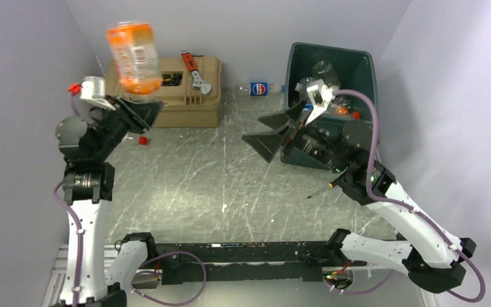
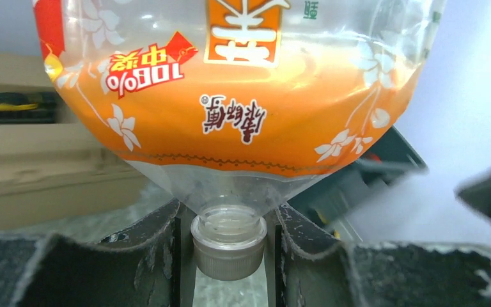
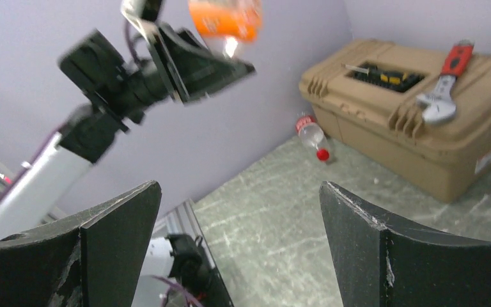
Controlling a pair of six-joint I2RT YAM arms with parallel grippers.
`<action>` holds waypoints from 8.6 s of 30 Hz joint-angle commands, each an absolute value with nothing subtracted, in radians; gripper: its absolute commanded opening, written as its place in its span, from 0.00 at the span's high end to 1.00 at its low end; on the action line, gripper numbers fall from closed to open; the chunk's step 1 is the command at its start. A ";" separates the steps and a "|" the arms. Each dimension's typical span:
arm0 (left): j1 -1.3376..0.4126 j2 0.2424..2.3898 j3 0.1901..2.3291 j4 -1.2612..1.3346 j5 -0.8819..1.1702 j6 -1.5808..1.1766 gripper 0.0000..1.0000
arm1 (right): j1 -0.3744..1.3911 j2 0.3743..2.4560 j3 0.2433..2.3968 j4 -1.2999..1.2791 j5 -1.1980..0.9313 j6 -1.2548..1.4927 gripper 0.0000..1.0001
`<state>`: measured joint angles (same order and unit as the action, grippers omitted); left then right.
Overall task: Put the plastic bottles in the bin
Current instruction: Pick up the plastic bottle from the corner of the board, then place the plastic bottle in the trash bin, then pick up the plastic bottle at the center of the board, then place the plastic bottle in the trash bin.
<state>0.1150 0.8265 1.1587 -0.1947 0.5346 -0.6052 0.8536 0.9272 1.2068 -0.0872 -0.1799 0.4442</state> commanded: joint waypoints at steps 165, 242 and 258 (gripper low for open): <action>0.227 1.893 0.871 0.267 -0.165 -1.342 0.56 | 0.433 0.408 0.808 -0.049 -0.205 0.550 0.03; -0.462 0.718 0.916 -0.094 0.460 -0.361 0.01 | 0.799 1.258 1.592 -0.006 -0.125 0.486 0.58; -0.462 0.706 0.899 -0.223 0.118 -0.269 0.05 | 0.456 1.330 1.817 -0.146 0.727 -0.171 0.59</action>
<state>-0.4591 0.6586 0.8825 -0.1791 0.1711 -0.2848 0.6415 1.2087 1.8488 -0.1066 0.6323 -0.1101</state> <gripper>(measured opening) 0.962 0.498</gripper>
